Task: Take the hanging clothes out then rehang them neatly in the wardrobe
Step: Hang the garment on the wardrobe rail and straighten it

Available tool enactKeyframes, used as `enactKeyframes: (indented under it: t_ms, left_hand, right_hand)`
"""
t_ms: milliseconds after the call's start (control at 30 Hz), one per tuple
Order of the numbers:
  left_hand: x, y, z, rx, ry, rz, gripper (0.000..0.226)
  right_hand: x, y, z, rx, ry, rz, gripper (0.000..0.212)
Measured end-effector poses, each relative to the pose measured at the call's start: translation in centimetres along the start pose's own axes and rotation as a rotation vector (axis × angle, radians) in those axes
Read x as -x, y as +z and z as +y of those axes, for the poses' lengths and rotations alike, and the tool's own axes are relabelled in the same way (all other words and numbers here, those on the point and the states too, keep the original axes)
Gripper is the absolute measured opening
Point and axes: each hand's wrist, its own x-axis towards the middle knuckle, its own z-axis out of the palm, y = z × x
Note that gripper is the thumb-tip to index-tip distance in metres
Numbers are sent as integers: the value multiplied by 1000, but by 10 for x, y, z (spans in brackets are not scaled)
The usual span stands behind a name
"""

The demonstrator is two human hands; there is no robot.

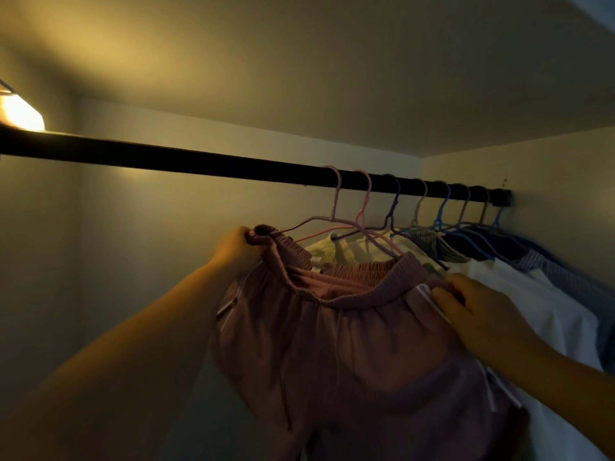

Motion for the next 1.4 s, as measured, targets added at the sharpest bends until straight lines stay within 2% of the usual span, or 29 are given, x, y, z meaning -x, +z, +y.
enactKeyframes:
  t_ms: [67,200,400,533,633,833,933,1067,1133,1233,1300,1400]
  left_hand:
    - [0,1,0,14,0,10,15]
    - [5,4,-8,60,-37,47,33]
    - [44,18,-12,102,-66,-7,11]
    - [87,36,-11,77,-48,-99,42]
    - [117,58,-16,99,-92,-132,48]
    - [171,102,-35,131,-117,-233,35]
    - [186,113,-39,167,-149,-295,35]
    - [201,123,-38,148,-183,-313,25]
    - [212,124,-37,154,-201,-333,21]
    - [242,131,-41,215,-228,-393,31]
    - [275,137,-40,217,-240,-407,14]
    - [333,156,-49,196,-340,-454,16]
  right_hand:
    - [3,0,-1,-15,-3,-1,24]
    - [15,2,0,-64,8,-32,22]
    - [44,10,10,-201,88,-57,14]
    - [67,16,13,-210,161,-57,24]
    - [85,23,17,-218,225,-82,22]
    - [122,38,27,-250,307,-114,24]
    - [135,41,33,-233,325,-119,31]
    - [148,42,45,-265,326,-188,8]
    - [158,39,53,-286,329,-207,11]
    - [182,30,67,-304,368,-237,14]
    - [206,24,86,-314,421,-272,17]
    - [252,10,126,-292,486,-372,21]
